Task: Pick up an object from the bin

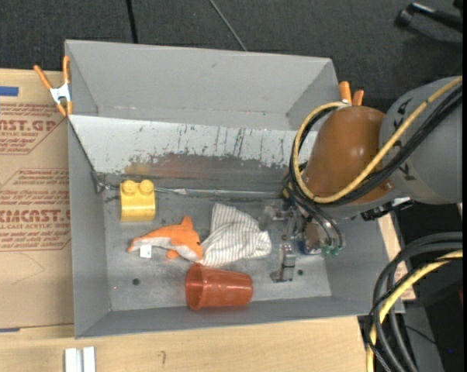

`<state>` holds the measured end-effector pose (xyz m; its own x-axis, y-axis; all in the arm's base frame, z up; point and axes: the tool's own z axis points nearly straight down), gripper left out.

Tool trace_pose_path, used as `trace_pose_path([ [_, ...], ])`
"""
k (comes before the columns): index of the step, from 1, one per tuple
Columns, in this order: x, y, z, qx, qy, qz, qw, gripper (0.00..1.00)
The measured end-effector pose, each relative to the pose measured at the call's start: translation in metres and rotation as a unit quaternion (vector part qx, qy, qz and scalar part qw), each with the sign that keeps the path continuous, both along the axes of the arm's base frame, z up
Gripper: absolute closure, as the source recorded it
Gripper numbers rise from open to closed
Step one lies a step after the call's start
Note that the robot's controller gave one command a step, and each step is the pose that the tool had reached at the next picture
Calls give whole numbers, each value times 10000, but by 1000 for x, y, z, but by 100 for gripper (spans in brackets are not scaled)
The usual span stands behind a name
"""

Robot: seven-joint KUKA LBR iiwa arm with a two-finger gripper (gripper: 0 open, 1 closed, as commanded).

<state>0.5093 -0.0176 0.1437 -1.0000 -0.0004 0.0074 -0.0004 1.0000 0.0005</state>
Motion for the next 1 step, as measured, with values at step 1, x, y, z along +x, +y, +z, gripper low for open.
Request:
trace_pose_path([
  [1,2,0,4,-2,-38,2,10000,0],
])
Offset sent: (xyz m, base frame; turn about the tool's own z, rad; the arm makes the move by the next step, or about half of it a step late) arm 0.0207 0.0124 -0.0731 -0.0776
